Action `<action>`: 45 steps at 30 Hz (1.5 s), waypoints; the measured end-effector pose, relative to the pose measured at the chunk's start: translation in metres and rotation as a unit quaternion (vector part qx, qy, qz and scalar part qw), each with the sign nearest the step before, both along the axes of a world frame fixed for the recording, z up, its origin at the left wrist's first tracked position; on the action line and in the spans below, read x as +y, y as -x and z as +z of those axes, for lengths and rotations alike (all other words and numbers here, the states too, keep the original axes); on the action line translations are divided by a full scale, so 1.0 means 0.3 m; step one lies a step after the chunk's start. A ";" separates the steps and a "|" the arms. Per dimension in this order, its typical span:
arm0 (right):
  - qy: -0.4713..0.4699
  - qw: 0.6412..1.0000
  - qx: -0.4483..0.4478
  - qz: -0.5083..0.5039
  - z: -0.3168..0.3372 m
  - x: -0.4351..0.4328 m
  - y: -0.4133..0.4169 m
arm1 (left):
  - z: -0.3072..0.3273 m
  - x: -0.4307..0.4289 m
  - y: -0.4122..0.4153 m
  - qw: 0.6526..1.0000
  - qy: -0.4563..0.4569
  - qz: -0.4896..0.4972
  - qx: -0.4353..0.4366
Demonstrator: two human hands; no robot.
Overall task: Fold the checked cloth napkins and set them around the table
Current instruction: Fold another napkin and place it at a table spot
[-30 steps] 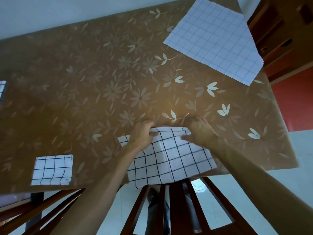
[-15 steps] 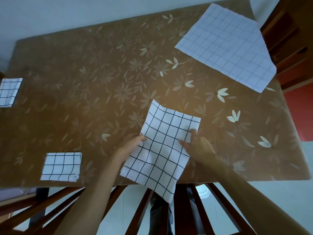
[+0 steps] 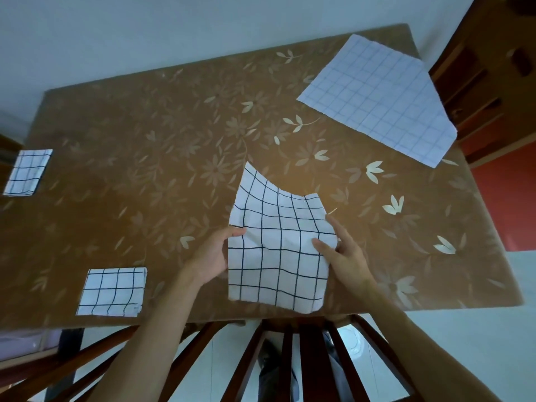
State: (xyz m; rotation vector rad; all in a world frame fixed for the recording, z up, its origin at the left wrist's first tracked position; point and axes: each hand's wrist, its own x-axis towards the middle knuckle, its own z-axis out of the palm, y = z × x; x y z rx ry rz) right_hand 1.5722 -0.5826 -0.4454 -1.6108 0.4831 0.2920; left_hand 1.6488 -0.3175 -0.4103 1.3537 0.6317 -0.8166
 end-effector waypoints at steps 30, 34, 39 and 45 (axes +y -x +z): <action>0.129 0.988 -0.067 0.043 0.148 -0.119 -0.095 | 0.038 0.006 0.023 0.910 -0.219 -0.043 -0.350; 0.082 0.994 0.022 0.073 0.068 -0.115 -0.124 | -0.061 0.016 0.040 0.926 -0.274 -0.017 -0.258; 0.069 0.975 0.100 0.187 -0.068 -0.086 -0.096 | -0.187 -0.004 0.089 0.918 -0.370 -0.026 -0.136; 0.186 0.956 0.014 0.228 -0.094 -0.043 -0.091 | -0.205 -0.106 0.084 0.789 -0.444 -0.160 -0.394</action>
